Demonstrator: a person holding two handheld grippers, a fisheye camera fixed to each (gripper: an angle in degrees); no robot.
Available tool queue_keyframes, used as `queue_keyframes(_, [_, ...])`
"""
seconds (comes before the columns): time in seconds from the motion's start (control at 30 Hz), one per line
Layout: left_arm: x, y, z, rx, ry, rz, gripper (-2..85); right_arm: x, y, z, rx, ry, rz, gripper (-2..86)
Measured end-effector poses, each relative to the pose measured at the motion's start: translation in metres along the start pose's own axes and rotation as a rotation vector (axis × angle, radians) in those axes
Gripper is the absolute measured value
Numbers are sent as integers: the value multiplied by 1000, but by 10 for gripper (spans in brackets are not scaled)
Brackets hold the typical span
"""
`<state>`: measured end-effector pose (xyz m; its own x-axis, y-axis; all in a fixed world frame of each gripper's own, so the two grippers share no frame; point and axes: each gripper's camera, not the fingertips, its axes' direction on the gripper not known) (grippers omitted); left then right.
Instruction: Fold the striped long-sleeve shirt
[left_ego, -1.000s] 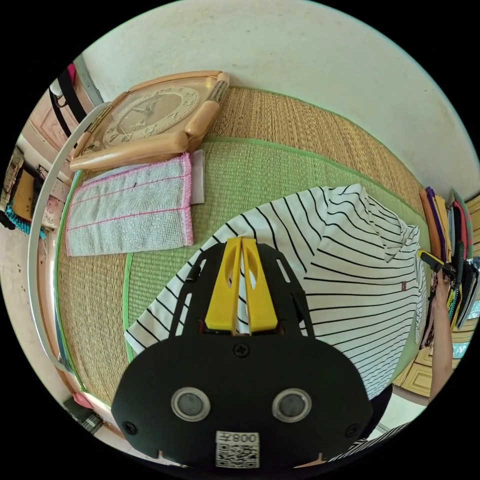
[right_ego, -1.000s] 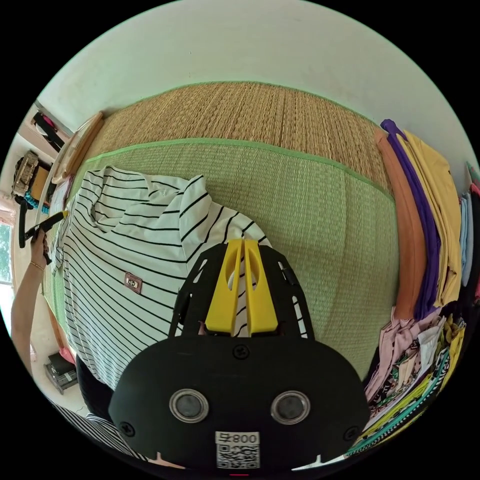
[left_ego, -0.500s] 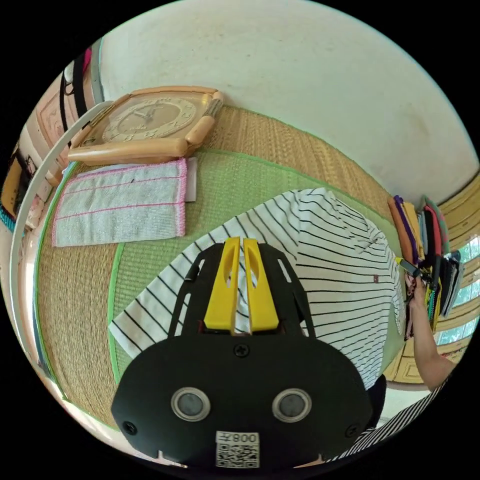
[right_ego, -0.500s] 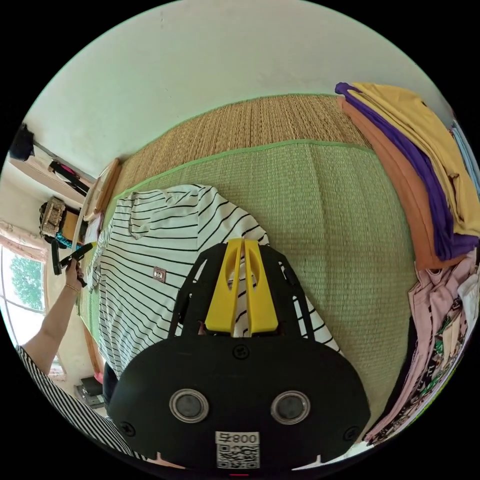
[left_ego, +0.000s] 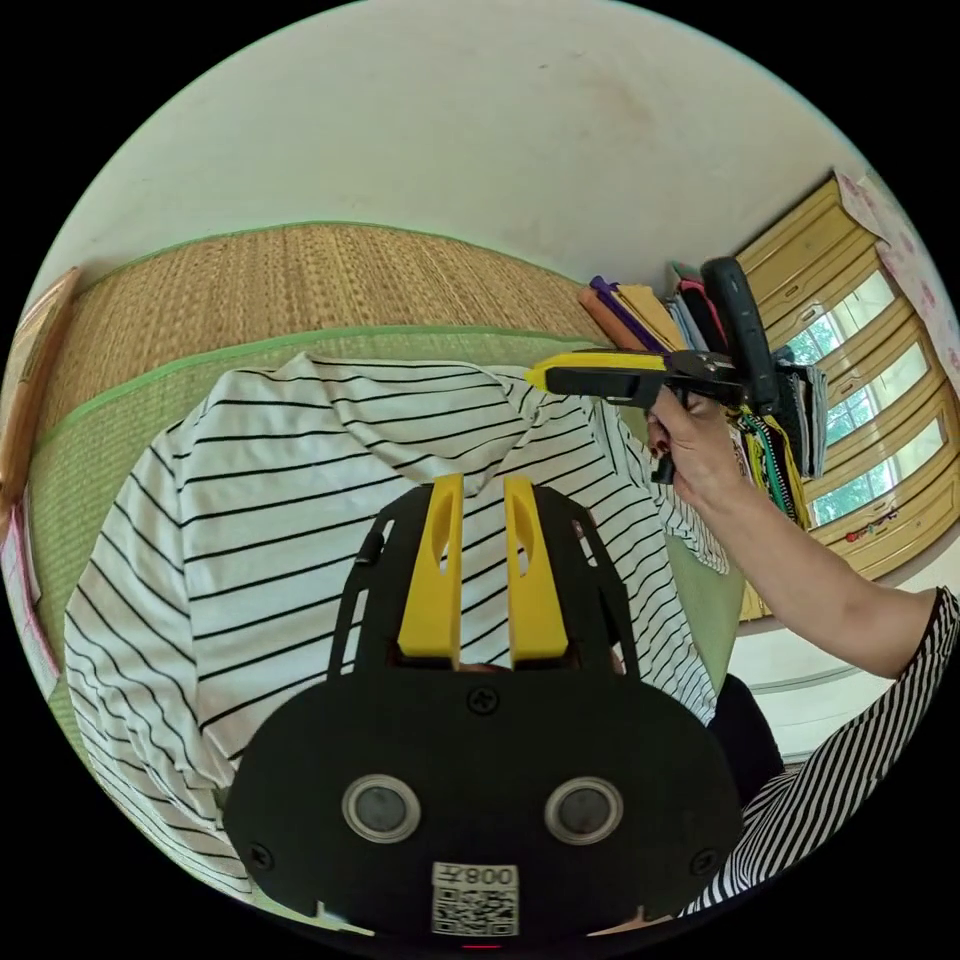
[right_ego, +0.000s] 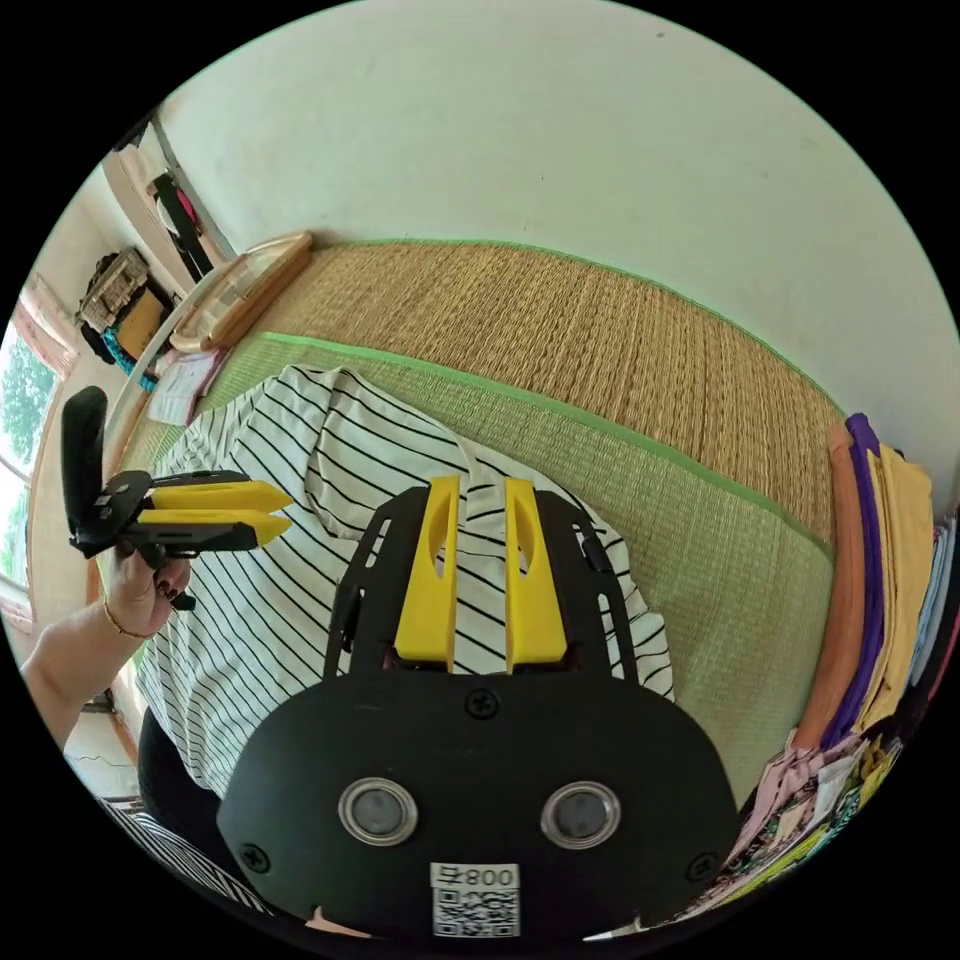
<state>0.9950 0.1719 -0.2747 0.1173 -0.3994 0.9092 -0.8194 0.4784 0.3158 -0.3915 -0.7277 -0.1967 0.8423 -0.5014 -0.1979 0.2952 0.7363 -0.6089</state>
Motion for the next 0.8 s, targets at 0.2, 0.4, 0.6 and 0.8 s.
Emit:
queue_keyframes(0.2, [25, -16, 33, -29, 28, 85, 76, -18, -11, 39, -75, 77, -62, 66])
queue_keyframes(0.4, [31, -28, 45, -65, -3, 121, 71, -11, -11, 38, -53, 85, -45, 39])
queue_keyframes(0.6, [24, -30, 38, -48, 0, 109, 63, 18, -16, 4, 49, -40, 34, 29])
queue_keyframes(0.8, [10, -24, 26, -25, 22, 70, 62, 48, -29, 9, 53, -150, 135, 21])
